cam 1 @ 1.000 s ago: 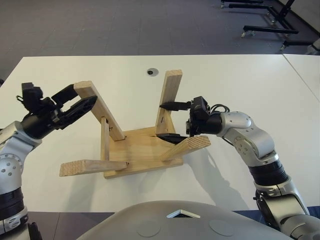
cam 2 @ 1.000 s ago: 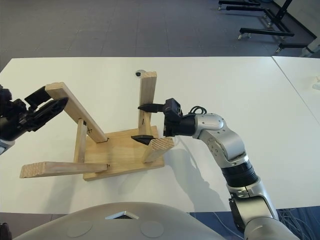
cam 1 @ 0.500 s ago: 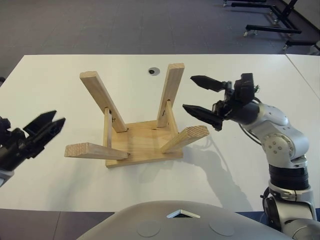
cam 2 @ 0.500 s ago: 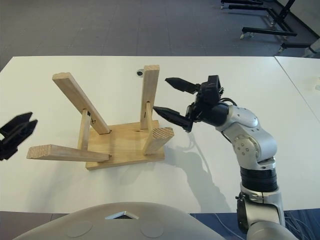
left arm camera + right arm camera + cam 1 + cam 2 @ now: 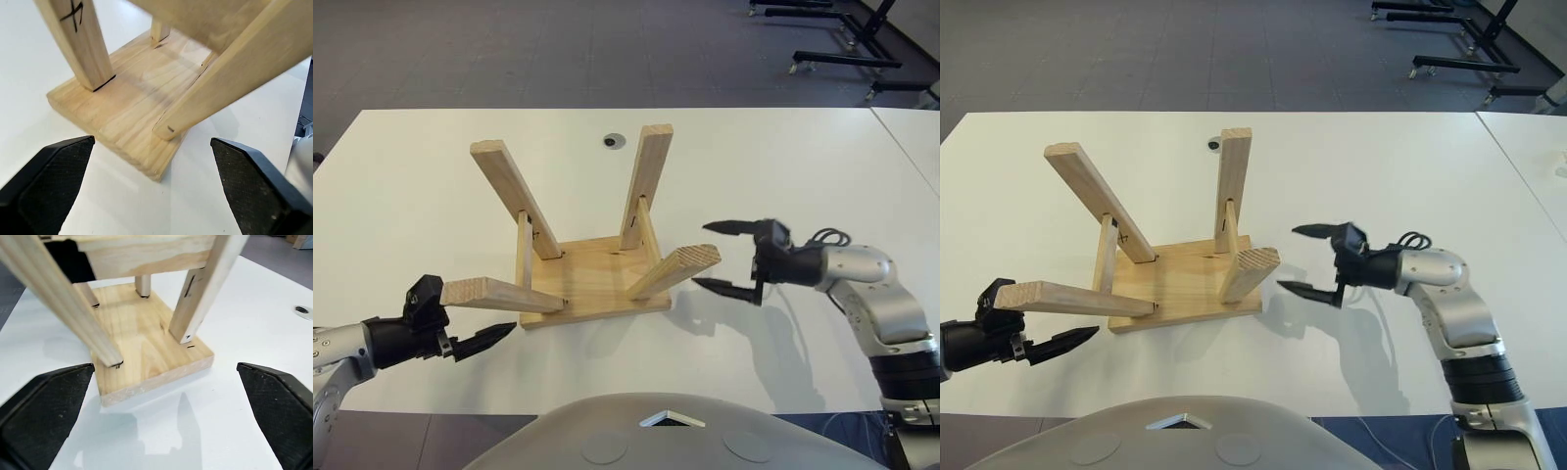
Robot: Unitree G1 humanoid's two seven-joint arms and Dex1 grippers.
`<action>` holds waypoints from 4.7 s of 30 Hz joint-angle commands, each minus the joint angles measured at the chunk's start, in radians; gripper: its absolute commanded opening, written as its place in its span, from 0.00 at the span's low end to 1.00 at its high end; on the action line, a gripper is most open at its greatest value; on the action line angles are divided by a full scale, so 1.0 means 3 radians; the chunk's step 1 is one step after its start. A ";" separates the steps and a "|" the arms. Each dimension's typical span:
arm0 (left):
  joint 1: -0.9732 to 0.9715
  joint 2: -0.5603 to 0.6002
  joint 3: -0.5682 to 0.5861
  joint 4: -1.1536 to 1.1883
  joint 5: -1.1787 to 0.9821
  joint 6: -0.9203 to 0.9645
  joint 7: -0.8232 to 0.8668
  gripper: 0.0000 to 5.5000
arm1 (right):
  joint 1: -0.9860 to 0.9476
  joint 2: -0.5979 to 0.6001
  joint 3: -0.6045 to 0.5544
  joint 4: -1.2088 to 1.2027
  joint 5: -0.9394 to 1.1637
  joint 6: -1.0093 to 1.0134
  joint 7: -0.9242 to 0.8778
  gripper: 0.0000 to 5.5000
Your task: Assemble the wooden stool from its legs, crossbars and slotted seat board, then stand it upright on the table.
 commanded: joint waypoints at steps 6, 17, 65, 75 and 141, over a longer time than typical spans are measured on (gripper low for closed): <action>-0.0313 0.0005 -0.0608 -0.0159 0.0146 0.0153 0.0211 0.79 | -0.0057 0.0156 0.0423 -0.0076 -0.0207 -0.0156 0.0024 0.98; -0.0352 -0.0166 -0.1176 0.0106 0.0537 -0.0092 0.0455 0.79 | -0.0037 0.0043 0.0415 0.0102 -0.0075 -0.0252 0.0372 0.98; -0.0627 -0.0586 -0.0635 0.0187 0.0035 -0.0548 0.0693 0.79 | 0.0481 0.0305 0.0176 -0.0620 -0.0408 0.0125 -0.1098 0.98; -0.0951 -0.0299 -0.0623 0.0418 0.0017 -0.0354 0.0421 0.79 | 0.0376 0.0575 0.0498 -0.0672 -0.0268 0.0218 -0.0975 0.98; -0.1169 -0.0537 -0.1096 0.0995 0.0501 -0.0819 0.0276 0.71 | -0.0679 0.0743 0.0212 0.0081 0.0194 -0.0119 -0.0200 0.87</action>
